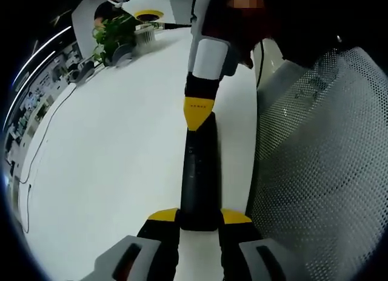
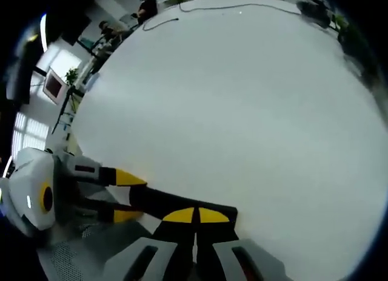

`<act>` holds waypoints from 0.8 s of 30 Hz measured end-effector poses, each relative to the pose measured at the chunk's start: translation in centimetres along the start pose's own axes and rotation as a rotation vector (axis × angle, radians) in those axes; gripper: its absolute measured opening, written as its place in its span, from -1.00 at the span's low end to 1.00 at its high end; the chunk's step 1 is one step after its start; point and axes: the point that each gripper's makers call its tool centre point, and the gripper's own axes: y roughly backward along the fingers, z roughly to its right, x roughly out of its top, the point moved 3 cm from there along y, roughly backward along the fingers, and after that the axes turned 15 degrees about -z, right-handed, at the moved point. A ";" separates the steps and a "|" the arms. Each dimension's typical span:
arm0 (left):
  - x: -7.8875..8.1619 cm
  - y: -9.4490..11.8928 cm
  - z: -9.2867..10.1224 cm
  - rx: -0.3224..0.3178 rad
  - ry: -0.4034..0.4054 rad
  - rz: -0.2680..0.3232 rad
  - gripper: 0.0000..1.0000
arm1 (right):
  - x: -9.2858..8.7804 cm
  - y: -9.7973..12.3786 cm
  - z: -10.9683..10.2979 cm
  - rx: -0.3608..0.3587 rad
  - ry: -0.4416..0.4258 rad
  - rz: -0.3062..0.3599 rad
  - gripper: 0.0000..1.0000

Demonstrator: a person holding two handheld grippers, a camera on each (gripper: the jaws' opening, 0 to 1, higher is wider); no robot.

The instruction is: Press the specified remote control buttons in sequence, fully releasing each button before pressing the next.

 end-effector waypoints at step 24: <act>0.0 0.0 0.1 -0.005 -0.004 -0.014 -0.51 | 0.1 -0.5 -0.1 -0.028 0.048 0.021 -1.00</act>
